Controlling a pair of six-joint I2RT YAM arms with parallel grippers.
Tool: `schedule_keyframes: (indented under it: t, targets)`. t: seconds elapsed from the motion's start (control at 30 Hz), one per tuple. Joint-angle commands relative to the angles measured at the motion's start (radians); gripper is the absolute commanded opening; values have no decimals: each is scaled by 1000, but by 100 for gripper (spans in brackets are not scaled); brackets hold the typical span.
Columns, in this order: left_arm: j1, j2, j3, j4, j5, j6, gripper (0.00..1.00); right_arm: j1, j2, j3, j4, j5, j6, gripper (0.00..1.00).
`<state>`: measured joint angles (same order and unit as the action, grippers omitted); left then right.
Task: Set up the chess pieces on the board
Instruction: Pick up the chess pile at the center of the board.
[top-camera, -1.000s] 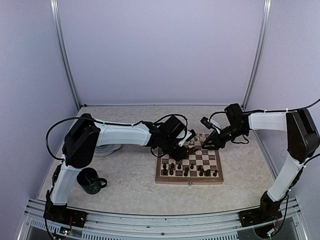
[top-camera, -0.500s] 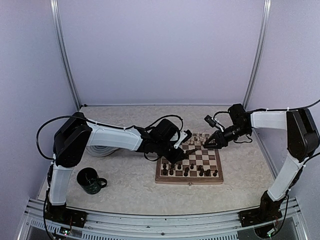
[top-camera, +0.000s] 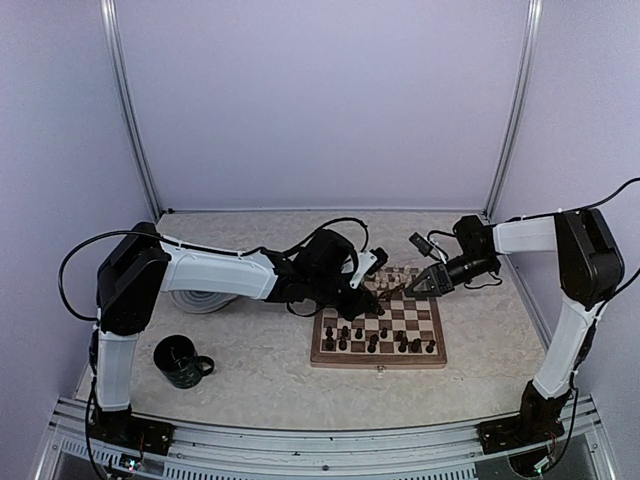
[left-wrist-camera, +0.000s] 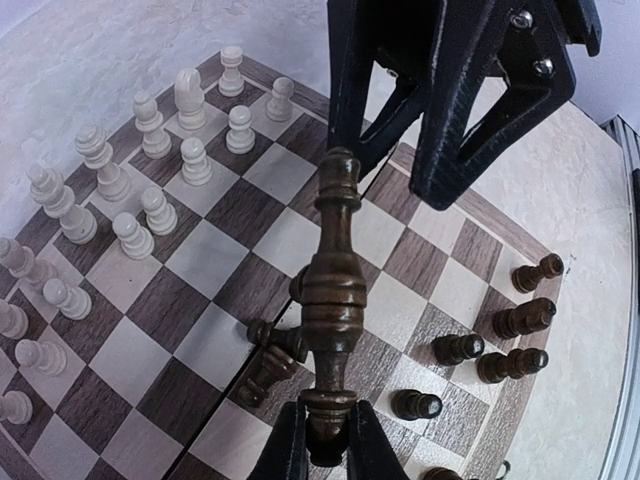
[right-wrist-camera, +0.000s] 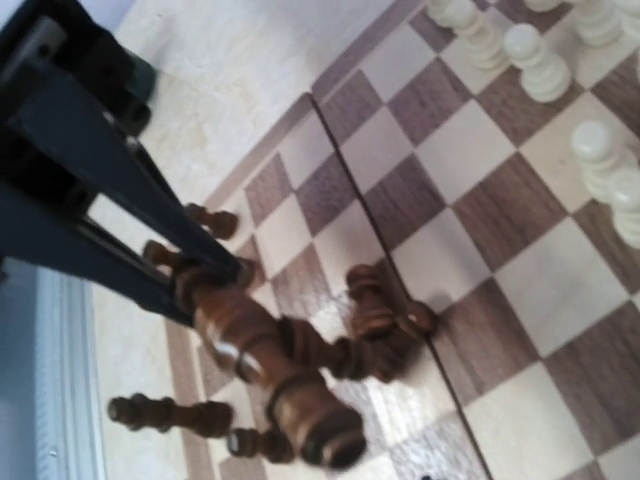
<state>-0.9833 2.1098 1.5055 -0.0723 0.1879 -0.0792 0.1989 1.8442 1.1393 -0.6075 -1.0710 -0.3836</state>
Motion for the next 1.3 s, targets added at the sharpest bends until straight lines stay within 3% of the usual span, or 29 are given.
schedule_keyframes:
  t: [0.0,0.4,0.73,1.13,1.27]
  targets:
    - [-8,-26,9,28,29,15,0,-9,25,38,-28,-83,10,41]
    - [-18,-17,22,30,35,18,0,-9,53,48,-48,-177,2,36]
    - [-18,-11,28,31,25,12,0,-9,66,64,-114,-243,-65,5]
    - [-5,-57,-49,-64,-9,-9,0,-15,-32,13,8,-26,2,1]
    - [13,-57,4,-207,17,-37,0,-13,-61,-2,20,37,-5,2]
